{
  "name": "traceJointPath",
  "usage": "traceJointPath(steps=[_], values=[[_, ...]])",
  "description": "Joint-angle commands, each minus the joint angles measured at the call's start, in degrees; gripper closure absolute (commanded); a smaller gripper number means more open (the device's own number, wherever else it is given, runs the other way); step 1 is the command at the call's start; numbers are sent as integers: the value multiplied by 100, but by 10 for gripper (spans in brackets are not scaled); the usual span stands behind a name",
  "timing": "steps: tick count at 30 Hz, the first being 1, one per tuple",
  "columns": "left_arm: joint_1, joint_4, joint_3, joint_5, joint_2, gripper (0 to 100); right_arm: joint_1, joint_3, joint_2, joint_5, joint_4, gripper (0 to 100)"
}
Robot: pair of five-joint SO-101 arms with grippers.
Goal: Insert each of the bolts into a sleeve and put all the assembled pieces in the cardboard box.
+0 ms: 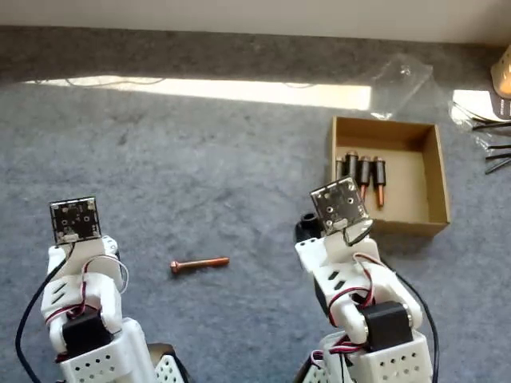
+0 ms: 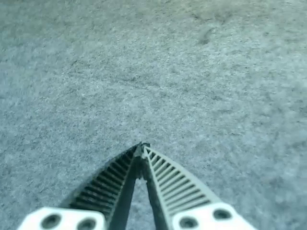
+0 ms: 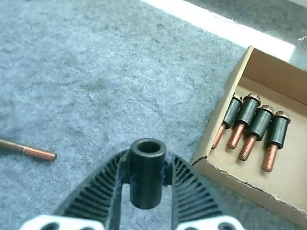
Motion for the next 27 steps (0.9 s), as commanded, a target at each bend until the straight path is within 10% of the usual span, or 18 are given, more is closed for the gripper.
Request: traceJointPath(steps=[1, 27], values=[[426, -88, -31, -202, -31, 993, 119, 356, -84, -70, -629, 995], [1851, 888, -963, -1099, 57, 992, 716, 1552, -84, -826, -1798, 995]])
